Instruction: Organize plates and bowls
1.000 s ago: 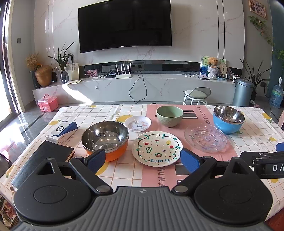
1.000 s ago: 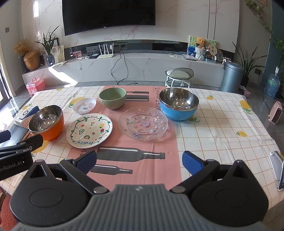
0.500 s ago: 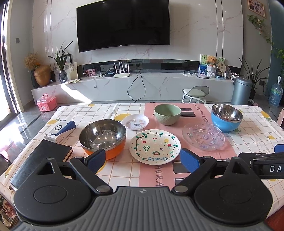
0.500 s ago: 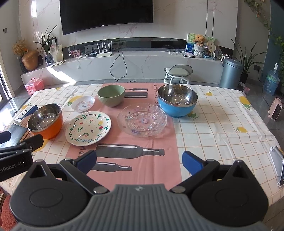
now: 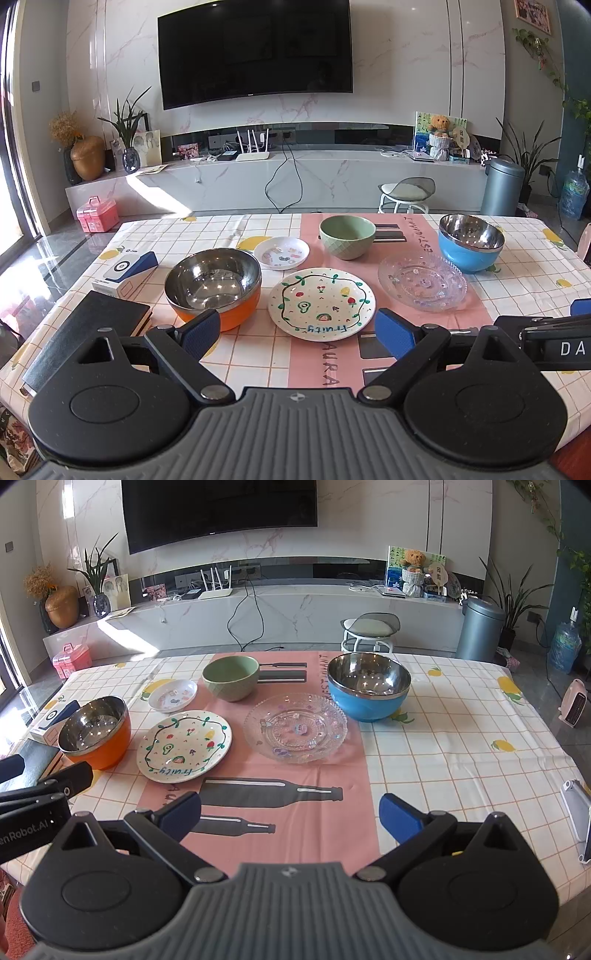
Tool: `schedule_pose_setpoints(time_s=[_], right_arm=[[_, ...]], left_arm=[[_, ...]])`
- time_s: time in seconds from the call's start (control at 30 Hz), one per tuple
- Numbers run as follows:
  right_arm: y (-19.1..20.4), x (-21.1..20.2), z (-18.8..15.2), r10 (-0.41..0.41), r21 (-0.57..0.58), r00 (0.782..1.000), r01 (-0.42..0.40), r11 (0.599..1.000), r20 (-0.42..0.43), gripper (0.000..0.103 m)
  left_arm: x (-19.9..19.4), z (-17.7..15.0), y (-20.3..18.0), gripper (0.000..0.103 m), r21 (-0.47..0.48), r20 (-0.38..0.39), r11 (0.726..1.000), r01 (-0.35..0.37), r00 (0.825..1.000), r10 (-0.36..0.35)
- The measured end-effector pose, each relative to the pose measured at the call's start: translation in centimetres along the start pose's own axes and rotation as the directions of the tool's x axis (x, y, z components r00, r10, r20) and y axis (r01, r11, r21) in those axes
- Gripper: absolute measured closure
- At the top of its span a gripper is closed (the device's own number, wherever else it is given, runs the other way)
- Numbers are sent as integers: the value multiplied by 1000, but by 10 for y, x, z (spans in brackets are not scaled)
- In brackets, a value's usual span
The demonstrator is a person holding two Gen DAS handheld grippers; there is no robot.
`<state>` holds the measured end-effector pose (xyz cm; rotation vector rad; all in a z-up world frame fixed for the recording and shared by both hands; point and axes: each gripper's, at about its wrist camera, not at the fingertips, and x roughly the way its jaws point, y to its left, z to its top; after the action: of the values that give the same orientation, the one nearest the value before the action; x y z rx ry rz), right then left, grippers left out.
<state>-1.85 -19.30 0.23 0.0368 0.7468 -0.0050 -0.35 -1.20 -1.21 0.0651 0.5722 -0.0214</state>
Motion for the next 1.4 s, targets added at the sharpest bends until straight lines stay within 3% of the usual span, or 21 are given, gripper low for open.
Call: schedule_pose_setpoints(time_s=[1.4], right_arm=[[1,4,-3,-1,0,1000,1,1000,-19,3]], left_arm=[[2,-4,-4,0,9,-18,1000,0,1000,1]])
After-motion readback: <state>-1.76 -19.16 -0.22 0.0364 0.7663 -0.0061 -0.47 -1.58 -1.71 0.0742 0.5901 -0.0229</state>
